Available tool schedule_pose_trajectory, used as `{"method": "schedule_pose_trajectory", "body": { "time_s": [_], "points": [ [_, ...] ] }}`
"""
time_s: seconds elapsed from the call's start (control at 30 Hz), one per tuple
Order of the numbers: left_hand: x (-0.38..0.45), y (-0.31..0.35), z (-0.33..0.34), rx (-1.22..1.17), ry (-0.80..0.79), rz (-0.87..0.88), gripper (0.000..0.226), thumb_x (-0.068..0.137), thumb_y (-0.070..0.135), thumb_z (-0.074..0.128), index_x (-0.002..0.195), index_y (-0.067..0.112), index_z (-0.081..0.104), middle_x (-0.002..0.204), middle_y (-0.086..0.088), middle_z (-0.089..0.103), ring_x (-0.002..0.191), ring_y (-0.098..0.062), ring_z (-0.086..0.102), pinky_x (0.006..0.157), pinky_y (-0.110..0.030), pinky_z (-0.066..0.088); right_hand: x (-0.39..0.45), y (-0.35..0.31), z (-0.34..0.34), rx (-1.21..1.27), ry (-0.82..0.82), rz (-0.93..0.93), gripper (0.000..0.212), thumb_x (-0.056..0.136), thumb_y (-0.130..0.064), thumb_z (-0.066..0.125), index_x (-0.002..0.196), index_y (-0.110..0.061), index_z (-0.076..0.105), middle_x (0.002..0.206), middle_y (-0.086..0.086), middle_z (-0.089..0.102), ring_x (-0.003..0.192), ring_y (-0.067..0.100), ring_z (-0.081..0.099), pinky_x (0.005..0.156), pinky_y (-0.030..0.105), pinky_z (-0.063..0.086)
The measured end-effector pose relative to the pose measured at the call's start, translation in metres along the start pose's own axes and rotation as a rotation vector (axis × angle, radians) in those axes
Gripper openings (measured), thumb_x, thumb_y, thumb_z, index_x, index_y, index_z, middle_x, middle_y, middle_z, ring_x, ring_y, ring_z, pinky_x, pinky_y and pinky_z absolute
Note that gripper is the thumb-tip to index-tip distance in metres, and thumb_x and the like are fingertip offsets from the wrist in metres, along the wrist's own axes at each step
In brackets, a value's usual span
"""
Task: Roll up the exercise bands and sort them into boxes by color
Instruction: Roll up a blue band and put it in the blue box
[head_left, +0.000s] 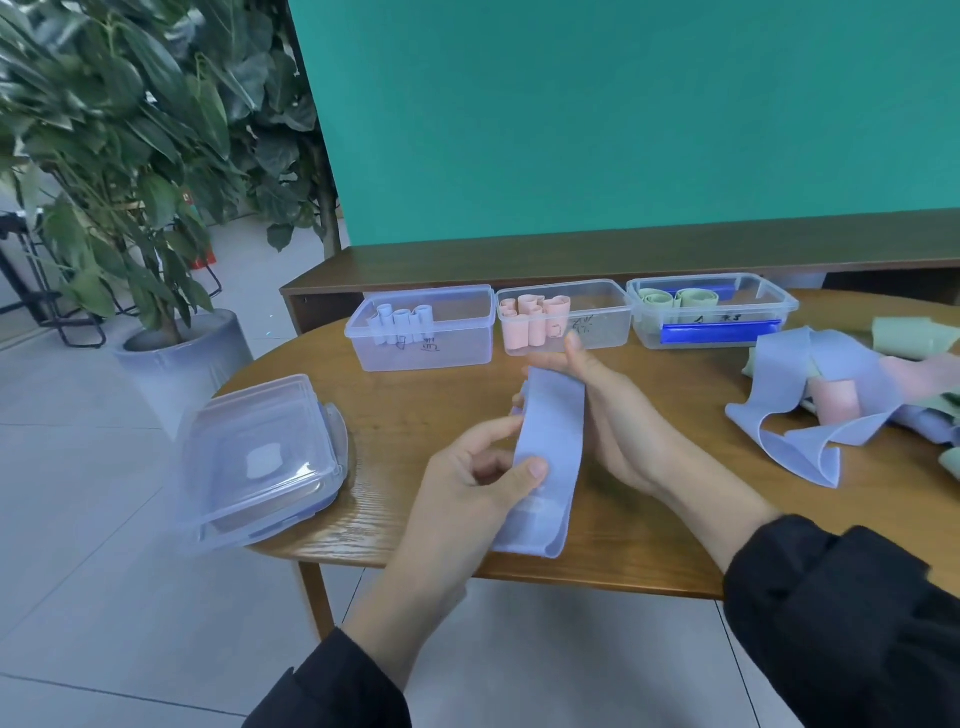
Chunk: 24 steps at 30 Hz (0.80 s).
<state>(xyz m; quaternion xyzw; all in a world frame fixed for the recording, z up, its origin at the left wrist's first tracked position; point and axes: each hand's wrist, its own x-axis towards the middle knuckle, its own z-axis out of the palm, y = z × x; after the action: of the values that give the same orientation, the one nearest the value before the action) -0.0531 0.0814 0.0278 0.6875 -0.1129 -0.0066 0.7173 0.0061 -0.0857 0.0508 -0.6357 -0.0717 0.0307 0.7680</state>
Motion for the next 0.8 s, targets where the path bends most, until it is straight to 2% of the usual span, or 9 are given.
{"method": "schedule_pose_trajectory", "body": {
  "time_s": [0.13,0.23,0.33,0.4,0.47,0.53,0.6,0.7,0.8],
  "points": [
    [0.000,-0.008,-0.003,0.155,0.080,-0.031,0.034,0.091,0.013,0.073,0.117,0.035,0.067,0.081,-0.002,0.077,0.073,-0.014,0.073,0.063,-0.024,0.055,0.019,-0.009,-0.003,-0.107,0.021,-0.062,0.059,0.078,-0.062,0.066,0.118,-0.018,0.072,0.118,0.001,0.074,0.113,0.022,0.069,0.111,0.050,0.044],
    [0.005,-0.018,-0.004,0.270,0.093,-0.033,0.042,0.089,0.019,0.076,0.122,0.041,0.061,0.081,0.004,0.075,0.077,-0.011,0.072,0.069,-0.025,0.055,0.035,-0.012,-0.010,-0.245,0.067,-0.087,0.052,0.082,-0.061,0.067,0.108,-0.017,0.076,0.109,-0.009,0.075,0.104,0.010,0.067,0.106,0.039,0.045],
    [0.010,-0.026,-0.003,0.372,0.079,-0.045,0.049,0.087,0.027,0.077,0.127,0.047,0.057,0.093,0.003,0.073,0.091,-0.009,0.070,0.078,-0.021,0.054,0.055,-0.008,-0.019,-0.361,0.085,-0.094,0.034,0.095,-0.044,0.064,0.111,-0.015,0.074,0.123,0.005,0.070,0.110,0.014,0.064,0.101,0.038,0.047],
    [0.013,-0.026,-0.002,0.444,0.054,-0.051,0.042,0.088,0.031,0.076,0.125,0.045,0.061,0.099,0.006,0.072,0.093,-0.007,0.068,0.078,-0.015,0.052,0.068,-0.001,-0.027,-0.539,0.040,-0.080,0.029,0.095,-0.040,0.066,0.118,-0.025,0.071,0.132,-0.004,0.065,0.121,0.012,0.057,0.106,0.035,0.042],
    [0.013,-0.024,0.000,0.537,0.039,-0.042,0.030,0.089,0.033,0.075,0.117,0.039,0.068,0.100,0.008,0.071,0.093,-0.002,0.063,0.072,-0.005,0.045,0.076,0.009,-0.040,-0.858,-0.012,-0.033,0.048,0.092,-0.049,0.067,0.136,-0.035,0.057,0.146,-0.006,0.049,0.133,0.013,0.045,0.110,0.030,0.035],
    [0.013,-0.026,-0.001,0.555,0.035,-0.031,0.020,0.088,0.037,0.076,0.108,0.038,0.072,0.098,0.008,0.071,0.090,-0.003,0.062,0.068,-0.003,0.041,0.076,0.020,-0.051,-1.128,-0.013,-0.010,0.073,0.082,-0.071,0.060,0.148,-0.048,0.037,0.157,0.003,0.031,0.145,0.025,0.033,0.118,0.041,0.029],
    [0.014,-0.029,-0.002,0.497,0.014,-0.045,0.013,0.087,0.039,0.077,0.100,0.040,0.074,0.095,0.005,0.071,0.087,-0.009,0.065,0.067,-0.008,0.044,0.070,0.028,-0.057,-1.139,0.015,0.016,0.087,0.074,-0.084,0.050,0.151,-0.055,0.021,0.165,0.005,0.018,0.151,0.030,0.022,0.121,0.053,0.024],
    [0.014,-0.030,-0.004,0.463,0.013,-0.044,0.010,0.087,0.035,0.077,0.097,0.039,0.075,0.094,0.002,0.073,0.087,-0.012,0.067,0.075,-0.019,0.053,0.052,0.038,-0.059,-1.217,-0.014,-0.011,0.083,0.087,-0.076,0.049,0.157,-0.044,0.018,0.167,0.007,0.016,0.155,0.024,0.014,0.123,0.051,0.020],
    [0.006,-0.031,-0.011,0.614,0.079,0.072,0.016,0.087,0.029,0.079,0.102,0.033,0.075,0.109,0.015,0.066,0.096,0.007,0.061,0.077,-0.004,0.044,0.028,0.042,-0.056,-1.261,-0.061,-0.042,0.079,0.089,-0.077,0.041,0.156,-0.038,0.028,0.165,-0.001,0.025,0.152,0.020,0.023,0.123,0.044,0.022]
  ]
}}
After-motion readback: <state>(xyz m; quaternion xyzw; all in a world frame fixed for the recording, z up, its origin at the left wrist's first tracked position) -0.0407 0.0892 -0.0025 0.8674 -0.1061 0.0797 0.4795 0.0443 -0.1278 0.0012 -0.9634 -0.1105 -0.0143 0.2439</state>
